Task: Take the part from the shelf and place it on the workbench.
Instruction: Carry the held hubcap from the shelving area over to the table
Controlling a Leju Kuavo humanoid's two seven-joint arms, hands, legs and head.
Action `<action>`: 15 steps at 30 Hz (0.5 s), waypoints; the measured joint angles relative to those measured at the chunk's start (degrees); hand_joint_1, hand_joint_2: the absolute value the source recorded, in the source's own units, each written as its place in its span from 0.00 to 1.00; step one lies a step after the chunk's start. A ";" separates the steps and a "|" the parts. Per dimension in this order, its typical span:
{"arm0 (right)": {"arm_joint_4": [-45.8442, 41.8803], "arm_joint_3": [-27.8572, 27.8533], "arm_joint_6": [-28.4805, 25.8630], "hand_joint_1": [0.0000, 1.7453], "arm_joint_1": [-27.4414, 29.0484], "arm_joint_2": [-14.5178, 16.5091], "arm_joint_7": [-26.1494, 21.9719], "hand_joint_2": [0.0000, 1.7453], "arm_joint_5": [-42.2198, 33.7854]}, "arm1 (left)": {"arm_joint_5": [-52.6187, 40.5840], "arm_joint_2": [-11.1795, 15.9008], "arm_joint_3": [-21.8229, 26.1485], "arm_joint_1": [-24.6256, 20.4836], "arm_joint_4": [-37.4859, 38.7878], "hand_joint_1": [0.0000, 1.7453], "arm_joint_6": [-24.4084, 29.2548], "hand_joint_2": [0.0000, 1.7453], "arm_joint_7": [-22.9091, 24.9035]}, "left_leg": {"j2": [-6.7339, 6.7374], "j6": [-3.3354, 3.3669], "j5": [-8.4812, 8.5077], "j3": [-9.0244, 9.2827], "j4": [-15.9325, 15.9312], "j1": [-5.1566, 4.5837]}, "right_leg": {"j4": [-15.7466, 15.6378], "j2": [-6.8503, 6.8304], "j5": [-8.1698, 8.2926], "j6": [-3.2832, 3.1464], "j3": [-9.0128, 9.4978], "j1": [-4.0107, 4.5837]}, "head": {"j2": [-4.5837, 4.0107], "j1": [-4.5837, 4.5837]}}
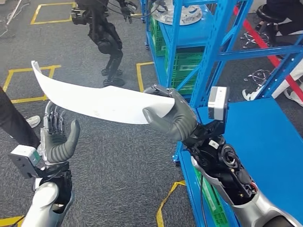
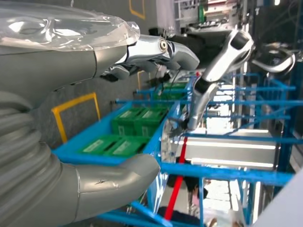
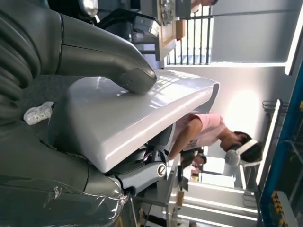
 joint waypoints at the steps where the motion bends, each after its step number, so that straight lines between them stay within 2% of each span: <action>1: 0.10 0.01 0.00 1.00 -0.08 0.00 -0.02 1.00 -0.04 | 0.01 0.01 0.00 -0.04 0.05 0.00 -0.01 1.00 -0.05 | -0.65 0.36 -0.03 0.05 -0.03 0.09 | 0.01 -0.37 -0.24 0.29 0.14 -0.09 | 0.00 0.07; 2: 0.22 0.02 -0.01 1.00 -0.16 0.00 -0.04 1.00 -0.10 | -0.01 0.01 0.00 -0.05 0.08 0.00 -0.01 1.00 -0.11 | -1.26 0.64 -0.03 0.14 -0.11 0.21 | 0.46 0.05 -0.76 0.55 0.08 -0.25 | 0.00 0.17; 3: 0.35 0.02 0.01 1.00 -0.28 0.00 -0.09 1.00 -0.18 | -0.01 0.01 0.00 -0.11 0.12 0.00 -0.02 1.00 -0.16 | -1.88 0.92 0.00 0.24 -0.19 0.37 | 1.88 1.13 -1.80 0.75 -0.47 -0.39 | 0.00 0.34; 4: 0.49 0.01 0.04 1.00 -0.42 0.00 -0.15 1.00 -0.26 | -0.02 0.01 0.00 -0.18 0.14 0.00 -0.02 1.00 -0.22 | -2.43 1.17 0.05 0.34 -0.26 0.54 | 4.70 2.65 -3.40 0.91 -1.73 -0.50 | 0.00 0.66; 5: 0.63 0.02 0.12 1.00 -0.55 0.00 -0.21 1.00 -0.32 | -0.03 0.01 0.01 -0.24 0.18 0.00 -0.01 1.00 -0.26 | -3.02 1.33 0.04 0.36 -0.25 0.55 | 8.81 4.30 -5.35 0.98 -3.61 -0.55 | 0.00 1.08; 6: 0.78 0.04 0.25 1.00 -0.66 0.00 -0.29 1.00 -0.42 | -0.03 0.02 0.01 -0.26 0.22 0.00 0.01 1.00 -0.27 | -3.67 1.46 0.04 0.37 -0.24 0.53 | 13.39 5.32 -7.17 0.99 -5.82 -0.53 | 0.00 1.47; 7: 0.95 0.08 0.38 1.00 -0.70 0.00 -0.36 1.00 -0.57 | -0.04 0.04 0.01 -0.25 0.26 0.00 0.05 1.00 -0.28 | -4.41 1.54 0.05 0.39 -0.23 0.46 | 17.22 5.82 -8.30 0.98 -7.87 -0.52 | 0.00 1.77; 8: 1.14 0.13 0.51 1.00 -0.69 0.00 -0.47 1.00 -0.78 | -0.04 0.07 0.01 -0.23 0.30 0.00 0.17 1.00 -0.27 | -5.27 1.56 0.04 0.42 -0.21 0.40 | 19.18 6.07 -8.30 0.89 -9.16 -0.50 | 0.00 1.96; 9: 1.36 0.17 0.62 1.00 -0.69 0.00 -0.59 1.00 -0.98 | -0.05 0.12 0.01 -0.20 0.33 0.00 0.32 1.00 -0.26 | -6.18 1.57 0.04 0.50 -0.20 0.36 | 18.74 6.25 -7.09 0.70 -9.37 -0.50 | 0.00 2.11; 10: 1.56 0.20 0.69 1.00 -0.71 0.00 -0.75 1.00 -1.14 | -0.05 0.16 0.01 -0.18 0.34 0.00 0.46 1.00 -0.23 | -7.13 1.56 0.04 0.60 -0.19 0.34 | 15.96 6.66 -4.86 0.42 -8.50 -0.49 | 0.00 2.27; 11: 1.76 0.22 0.80 1.00 -0.81 0.00 -0.90 1.00 -1.23 | -0.06 0.20 0.01 -0.16 0.34 0.00 0.58 1.00 -0.19 | -8.06 1.53 0.03 0.69 -0.19 0.37 | 11.69 7.81 -2.16 0.09 -6.94 -0.50 | 0.00 2.48; 12: 1.93 0.26 0.92 1.00 -0.93 0.00 -1.03 1.00 -1.26 | -0.06 0.23 0.01 -0.14 0.34 0.00 0.63 1.00 -0.14 | -8.91 1.42 0.02 0.68 -0.11 0.32 | 7.44 9.53 -0.06 -0.27 -5.31 -0.59 | 0.00 2.64; 13: 2.07 0.33 1.03 1.00 -1.13 0.00 -1.14 1.00 -1.26 | -0.07 0.25 0.01 -0.11 0.33 0.00 0.66 1.00 -0.03 | -9.72 1.22 0.06 0.53 -0.04 0.36 | 3.91 10.97 1.16 -0.47 -3.90 -0.67 | 0.00 2.69; 14: 2.23 0.43 1.14 1.00 -1.30 0.00 -1.21 1.00 -1.26 | -0.07 0.28 0.01 -0.04 0.33 0.00 0.68 1.00 0.09 | -10.46 0.93 0.15 0.27 -0.01 0.46 | 1.87 11.94 1.53 -0.57 -2.94 -0.70 | 0.00 2.70; 15: 2.38 0.52 1.18 1.00 -1.42 0.00 -1.28 1.00 -1.26 | -0.07 0.34 0.01 0.07 0.33 0.00 0.69 1.00 0.19 | -11.27 0.54 0.32 -0.02 -0.04 0.58 | 1.08 12.01 1.30 -0.59 -2.44 -0.68 | 0.00 2.66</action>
